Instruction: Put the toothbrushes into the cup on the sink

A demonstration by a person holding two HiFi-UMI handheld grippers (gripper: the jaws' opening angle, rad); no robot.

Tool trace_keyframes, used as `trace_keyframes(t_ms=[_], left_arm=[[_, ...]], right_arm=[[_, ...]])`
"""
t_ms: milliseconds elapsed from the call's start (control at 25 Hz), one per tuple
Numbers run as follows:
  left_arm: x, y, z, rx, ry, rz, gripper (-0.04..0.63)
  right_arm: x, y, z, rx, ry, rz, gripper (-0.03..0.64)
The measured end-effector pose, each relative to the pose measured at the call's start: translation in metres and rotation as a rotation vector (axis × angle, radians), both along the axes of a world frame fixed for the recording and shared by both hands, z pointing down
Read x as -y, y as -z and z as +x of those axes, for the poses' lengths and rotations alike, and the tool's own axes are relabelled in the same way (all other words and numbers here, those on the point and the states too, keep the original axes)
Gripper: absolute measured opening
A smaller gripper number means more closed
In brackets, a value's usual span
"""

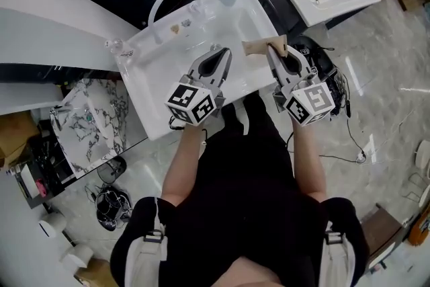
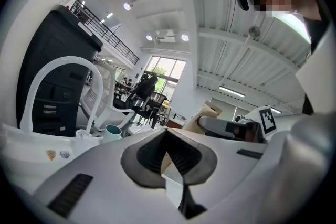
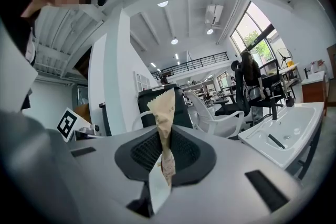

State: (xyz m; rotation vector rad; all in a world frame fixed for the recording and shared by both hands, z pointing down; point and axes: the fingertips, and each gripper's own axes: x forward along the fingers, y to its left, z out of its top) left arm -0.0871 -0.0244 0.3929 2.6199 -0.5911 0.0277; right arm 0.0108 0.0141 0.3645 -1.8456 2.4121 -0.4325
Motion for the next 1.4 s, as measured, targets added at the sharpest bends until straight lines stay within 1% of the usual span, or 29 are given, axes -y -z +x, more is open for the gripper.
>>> trace_keyframes(t_ms=[280,680,880,1000,1240,1400], left_arm=[[0.032,-0.001,0.014,0.019,0.065,0.010,0.008],[0.081,0.010,0.027,0.046,0.226,0.043,0.008],[0.095,0.007,0.029,0.060,0.314,0.048,0.008],[0.100,0.003,0.029,0.066,0.357,0.043,0.009],[0.101,-0.010,0.039,0.079,0.377,0.009,0.009],[0.106,-0.015,0.048,0.081,0.361,-0.008,0.008]], right_arm=[[0.044,-0.004,0.014,0.010,0.077,0.013,0.052],[0.107,-0.002,0.037,0.036,0.233,0.032,0.052],[0.128,-0.009,0.047,0.072,0.312,0.027,0.052],[0.137,-0.017,0.053,0.084,0.338,0.016,0.052],[0.152,-0.023,0.062,0.102,0.355,-0.006,0.052],[0.163,-0.023,0.065,0.107,0.351,-0.008,0.052]])
